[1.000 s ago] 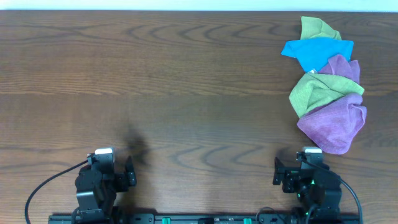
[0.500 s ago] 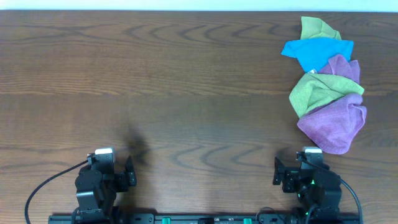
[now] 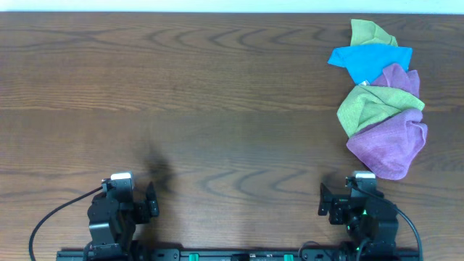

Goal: Fold the cloth

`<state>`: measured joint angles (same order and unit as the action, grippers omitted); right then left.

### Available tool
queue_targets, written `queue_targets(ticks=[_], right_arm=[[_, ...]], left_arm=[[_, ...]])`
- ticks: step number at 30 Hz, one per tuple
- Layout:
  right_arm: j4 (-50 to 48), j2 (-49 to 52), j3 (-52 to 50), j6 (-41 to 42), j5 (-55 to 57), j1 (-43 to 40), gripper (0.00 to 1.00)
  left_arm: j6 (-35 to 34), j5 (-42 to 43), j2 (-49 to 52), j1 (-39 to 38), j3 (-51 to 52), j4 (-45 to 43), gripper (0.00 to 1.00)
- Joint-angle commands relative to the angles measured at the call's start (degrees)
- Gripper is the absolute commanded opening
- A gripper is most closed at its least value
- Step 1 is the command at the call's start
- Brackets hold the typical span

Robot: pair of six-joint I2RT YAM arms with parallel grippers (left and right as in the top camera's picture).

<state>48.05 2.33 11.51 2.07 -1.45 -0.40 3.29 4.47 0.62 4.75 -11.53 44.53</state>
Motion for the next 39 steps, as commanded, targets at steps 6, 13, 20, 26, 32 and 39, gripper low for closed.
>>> queue_targets(ticks=[6,13,20,26,32,39], right_arm=[[-0.07,-0.61,-0.70,-1.07,0.39,-0.42,0.99],[-0.07,-0.61,-0.70,-1.07,0.39,-0.42,0.99],[0.13,-0.59,-0.70,-2.14,3.41,-0.42,0.99],[-1.01,-0.50,-0.66,-0.31,2.51,-0.39,0.99],[-5.86,3.43,3.13,4.15,4.07,-0.44,0.99],[-1.88,19.39,18.40,4.20,7.74,-0.94,0.99]], left_arm=[[1.03,-0.59,-0.42,-0.28,1.38,1.51,0.95],[1.01,-0.61,-0.42,-0.28,1.36,1.51,0.95],[1.01,-0.61,-0.42,-0.28,1.38,1.51,0.95],[1.03,-0.61,-0.42,-0.28,1.38,1.51,0.95],[1.01,-0.61,-0.42,-0.28,1.38,1.53,0.95],[1.01,-0.61,-0.42,-0.28,1.38,1.51,0.95]])
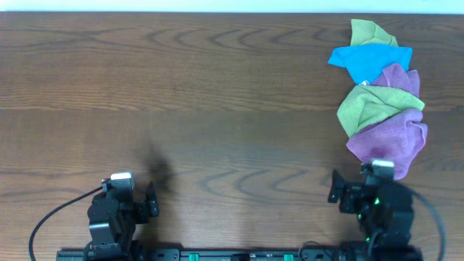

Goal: Fold the cloth
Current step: 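Reach the right gripper to the cloth pile and grasp the purple cloth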

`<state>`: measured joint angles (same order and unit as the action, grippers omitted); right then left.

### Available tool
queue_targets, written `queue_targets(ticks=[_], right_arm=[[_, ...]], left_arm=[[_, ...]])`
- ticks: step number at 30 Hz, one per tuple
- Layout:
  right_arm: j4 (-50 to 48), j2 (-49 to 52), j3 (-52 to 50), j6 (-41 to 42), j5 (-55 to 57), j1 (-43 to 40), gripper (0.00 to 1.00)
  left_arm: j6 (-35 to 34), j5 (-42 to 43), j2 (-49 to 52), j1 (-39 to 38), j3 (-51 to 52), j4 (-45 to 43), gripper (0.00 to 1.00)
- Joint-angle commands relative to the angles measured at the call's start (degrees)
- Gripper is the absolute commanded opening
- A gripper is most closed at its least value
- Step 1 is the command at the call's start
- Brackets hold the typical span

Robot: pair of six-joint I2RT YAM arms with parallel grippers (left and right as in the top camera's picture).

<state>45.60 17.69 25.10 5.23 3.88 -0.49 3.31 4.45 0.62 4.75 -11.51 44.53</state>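
Observation:
Several crumpled cloths lie in a pile at the table's right side. A green cloth (pixel 368 32) is farthest back, then a blue cloth (pixel 370 58), a small purple cloth (pixel 400 77), a second green cloth (pixel 371 107) and, nearest the front, a large purple cloth (pixel 388 143). My right gripper (pixel 373 190) sits at the front edge just below the large purple cloth, its top nearly touching the cloth's front rim. My left gripper (pixel 129 199) rests folded at the front left, far from the pile. The fingers of both are hidden under the arms.
The brown wooden table (pixel 217 94) stretches wide to the left of the pile. The arm bases and a black rail (pixel 232 255) run along the front edge. The pile lies close to the table's right edge.
My right arm has shifted to the right and a little toward the back, and now sits right under the large purple cloth. The left arm and the cloths have not moved.

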Motion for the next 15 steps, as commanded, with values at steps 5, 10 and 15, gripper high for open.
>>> queue_targets(ticks=[5,10,15], right_arm=[[6.21,16.74,17.57,3.43,3.65,-2.84,0.99],[10.27,26.25,27.30,5.86,3.65,-3.85,0.99],[13.88,33.55,35.12,9.33,6.12,-5.05,0.99]], left_arm=[[0.98,-0.59,-0.42,-0.28,1.36,1.51,0.95],[1.01,-0.59,-0.42,-0.28,1.36,1.51,0.95],[1.01,-0.59,-0.42,-0.28,1.36,1.51,0.95]])
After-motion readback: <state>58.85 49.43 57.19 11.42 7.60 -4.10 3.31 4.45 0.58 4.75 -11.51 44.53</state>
